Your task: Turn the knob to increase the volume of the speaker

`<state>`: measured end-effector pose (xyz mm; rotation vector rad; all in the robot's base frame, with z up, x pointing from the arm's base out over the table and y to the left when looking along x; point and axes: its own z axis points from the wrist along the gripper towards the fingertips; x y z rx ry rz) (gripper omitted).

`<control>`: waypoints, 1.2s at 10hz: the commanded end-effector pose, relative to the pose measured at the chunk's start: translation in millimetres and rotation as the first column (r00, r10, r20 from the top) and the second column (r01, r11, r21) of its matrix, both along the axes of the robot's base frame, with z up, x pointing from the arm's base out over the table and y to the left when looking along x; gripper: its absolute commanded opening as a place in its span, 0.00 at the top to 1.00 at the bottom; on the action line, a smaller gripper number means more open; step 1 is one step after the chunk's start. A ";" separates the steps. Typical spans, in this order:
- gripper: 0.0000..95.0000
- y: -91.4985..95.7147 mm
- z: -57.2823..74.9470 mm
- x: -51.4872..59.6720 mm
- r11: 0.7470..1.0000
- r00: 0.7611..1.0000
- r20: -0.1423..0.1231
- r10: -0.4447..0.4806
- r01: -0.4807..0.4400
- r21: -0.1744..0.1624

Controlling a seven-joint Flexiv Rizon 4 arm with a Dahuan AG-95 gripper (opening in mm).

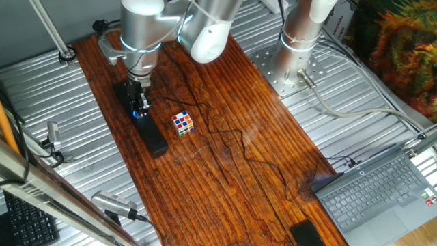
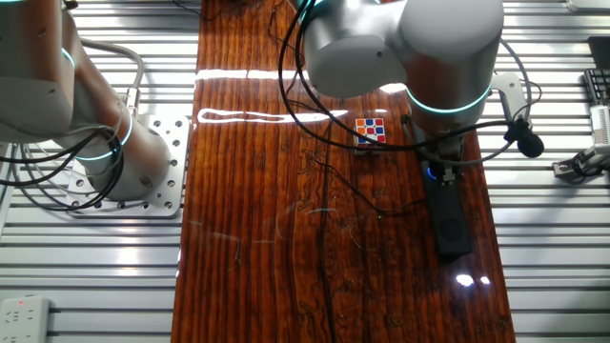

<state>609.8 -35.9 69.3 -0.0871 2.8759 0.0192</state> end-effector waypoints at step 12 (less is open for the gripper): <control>0.20 2.4 7.8 -1.4 0.996 0.994 -0.087 0.072 -0.077 -0.050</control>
